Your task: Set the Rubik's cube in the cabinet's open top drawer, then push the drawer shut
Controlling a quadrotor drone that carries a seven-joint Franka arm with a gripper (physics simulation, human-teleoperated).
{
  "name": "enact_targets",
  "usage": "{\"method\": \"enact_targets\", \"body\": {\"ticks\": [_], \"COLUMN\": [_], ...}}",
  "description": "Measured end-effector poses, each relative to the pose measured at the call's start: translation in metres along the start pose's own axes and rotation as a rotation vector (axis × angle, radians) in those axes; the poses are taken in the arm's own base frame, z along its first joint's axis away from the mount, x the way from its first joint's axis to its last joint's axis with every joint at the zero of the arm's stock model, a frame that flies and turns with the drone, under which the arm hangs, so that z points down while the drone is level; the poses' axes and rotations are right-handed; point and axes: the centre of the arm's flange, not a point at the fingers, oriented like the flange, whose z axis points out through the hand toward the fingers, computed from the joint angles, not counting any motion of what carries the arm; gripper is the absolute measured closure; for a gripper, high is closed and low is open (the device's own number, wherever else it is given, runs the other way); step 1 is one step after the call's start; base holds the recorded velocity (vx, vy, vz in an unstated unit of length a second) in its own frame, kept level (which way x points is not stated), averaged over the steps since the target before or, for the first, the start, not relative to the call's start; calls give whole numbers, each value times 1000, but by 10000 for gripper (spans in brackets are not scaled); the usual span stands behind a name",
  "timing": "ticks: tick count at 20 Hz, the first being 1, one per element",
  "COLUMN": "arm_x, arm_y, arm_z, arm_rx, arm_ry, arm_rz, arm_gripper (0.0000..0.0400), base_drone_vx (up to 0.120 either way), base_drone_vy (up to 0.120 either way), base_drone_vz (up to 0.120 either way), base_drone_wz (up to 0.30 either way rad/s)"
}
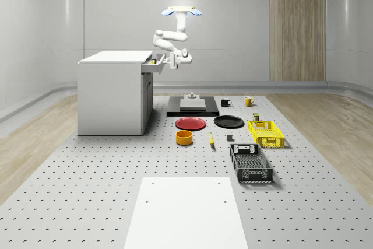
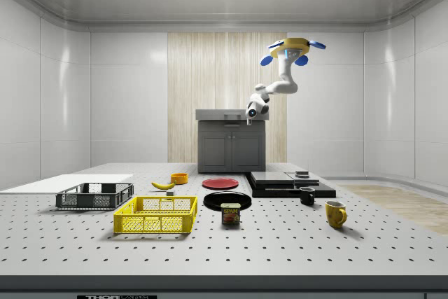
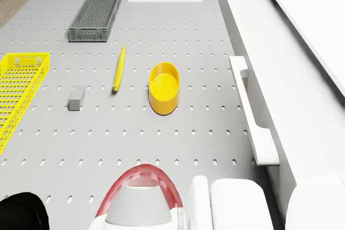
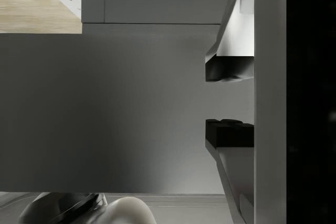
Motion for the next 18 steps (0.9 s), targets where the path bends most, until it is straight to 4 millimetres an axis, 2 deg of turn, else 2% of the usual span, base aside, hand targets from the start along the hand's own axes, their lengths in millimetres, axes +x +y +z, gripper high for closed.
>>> {"method": "enact_targets", "body": {"ticks": [11, 18], "arm_x": [-1, 1], "arm_y": [-3, -9], "arm_z": [57, 75], "arm_rx": [-1, -3], "arm_ry": [-1, -5], "arm_rz": [5, 6], "arm_gripper": [295, 295], "base_drone_vx": [0, 0], "base_drone_vy": [0, 0], "base_drone_vz": [0, 0], "base_drone_wz": [0, 0]}}
